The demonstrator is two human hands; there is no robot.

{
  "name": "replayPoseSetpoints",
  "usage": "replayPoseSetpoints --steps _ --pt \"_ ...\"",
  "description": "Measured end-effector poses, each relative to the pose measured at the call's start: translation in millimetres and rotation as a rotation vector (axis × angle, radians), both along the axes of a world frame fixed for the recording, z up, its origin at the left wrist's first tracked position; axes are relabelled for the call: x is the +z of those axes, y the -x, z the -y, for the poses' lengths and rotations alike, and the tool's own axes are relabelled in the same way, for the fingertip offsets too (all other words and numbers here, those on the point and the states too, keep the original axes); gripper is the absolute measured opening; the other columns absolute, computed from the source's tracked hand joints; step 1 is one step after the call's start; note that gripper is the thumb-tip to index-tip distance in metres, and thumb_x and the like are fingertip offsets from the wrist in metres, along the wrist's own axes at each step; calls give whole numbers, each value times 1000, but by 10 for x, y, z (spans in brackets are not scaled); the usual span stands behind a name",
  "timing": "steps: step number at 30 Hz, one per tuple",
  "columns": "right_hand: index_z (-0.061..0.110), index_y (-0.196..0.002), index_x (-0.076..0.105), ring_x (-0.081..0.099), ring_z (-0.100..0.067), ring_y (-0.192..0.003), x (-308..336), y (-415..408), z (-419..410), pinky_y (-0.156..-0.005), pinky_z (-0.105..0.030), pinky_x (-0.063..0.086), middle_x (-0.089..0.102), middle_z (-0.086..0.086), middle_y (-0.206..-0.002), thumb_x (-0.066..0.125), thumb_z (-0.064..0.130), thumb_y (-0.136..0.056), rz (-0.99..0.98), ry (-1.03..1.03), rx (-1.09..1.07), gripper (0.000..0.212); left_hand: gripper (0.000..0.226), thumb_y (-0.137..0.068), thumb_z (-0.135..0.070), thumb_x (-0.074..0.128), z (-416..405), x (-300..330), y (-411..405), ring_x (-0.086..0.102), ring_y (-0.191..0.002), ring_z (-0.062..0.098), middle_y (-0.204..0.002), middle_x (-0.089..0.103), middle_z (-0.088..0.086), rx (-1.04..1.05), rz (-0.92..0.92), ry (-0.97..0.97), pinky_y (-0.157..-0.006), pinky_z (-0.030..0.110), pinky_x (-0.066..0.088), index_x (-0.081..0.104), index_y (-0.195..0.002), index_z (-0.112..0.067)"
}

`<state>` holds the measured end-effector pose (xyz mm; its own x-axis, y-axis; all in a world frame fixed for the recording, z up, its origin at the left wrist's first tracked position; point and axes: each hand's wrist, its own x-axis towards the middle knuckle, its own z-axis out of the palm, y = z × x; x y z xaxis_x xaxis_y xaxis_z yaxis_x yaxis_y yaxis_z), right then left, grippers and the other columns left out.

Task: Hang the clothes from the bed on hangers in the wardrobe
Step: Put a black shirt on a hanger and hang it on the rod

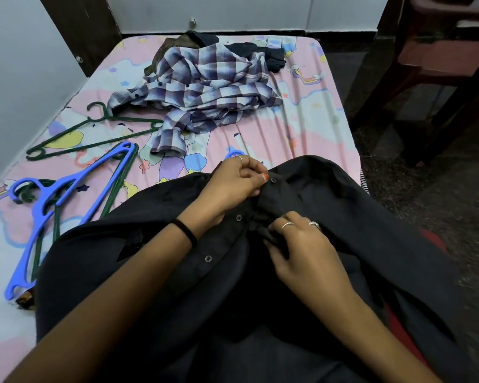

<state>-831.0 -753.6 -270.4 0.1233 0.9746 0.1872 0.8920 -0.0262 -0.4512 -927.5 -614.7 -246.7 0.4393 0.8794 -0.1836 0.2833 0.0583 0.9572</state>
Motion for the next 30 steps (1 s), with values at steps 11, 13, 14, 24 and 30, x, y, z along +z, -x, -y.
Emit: replayPoseSetpoints --steps 11,13,14,24,30 --pt "23 -85 63 62 -8 -73 -157 -231 79 -76 -35 52 67 6 -76 65 7 -84 -774 201 -196 16 11 -86 -7 67 288 -349 651 57 -67 -2 -76 65 -7 -151 -403 -280 -67 6 44 66 -84 -18" --pt "27 -92 66 66 -10 -85 -190 -274 88 -85 -37 53 70 8 -86 61 1 -82 -819 203 -193 28 14 -86 -5 66 350 -445 704 57 -66 0 -76 64 -7 -189 -450 -260 -65 7 44 66 -86 -19" --pt "29 -94 66 66 -12 -88 -196 -287 90 -86 -37 53 71 7 -90 58 -2 -81 -828 204 -193 34 14 -85 -5 67 368 -494 716 58 -68 2 -79 64 -6 -213 -472 -246 -65 9 44 66 -89 -19" --pt "28 -78 56 51 -17 -65 -271 -318 35 -64 -35 43 57 5 -67 45 11 -75 -834 295 -308 20 20 -83 -24 71 608 -980 539 59 -91 17 -93 55 -6 -343 -772 -348 -82 33 51 60 -99 -17" --pt "25 -82 58 53 -13 -67 -197 -295 56 -69 -33 45 59 7 -72 59 22 -75 -866 258 -223 8 12 -89 -19 58 682 -976 545 63 -95 23 -98 66 2 -273 -745 -396 -83 36 51 64 -99 -14"
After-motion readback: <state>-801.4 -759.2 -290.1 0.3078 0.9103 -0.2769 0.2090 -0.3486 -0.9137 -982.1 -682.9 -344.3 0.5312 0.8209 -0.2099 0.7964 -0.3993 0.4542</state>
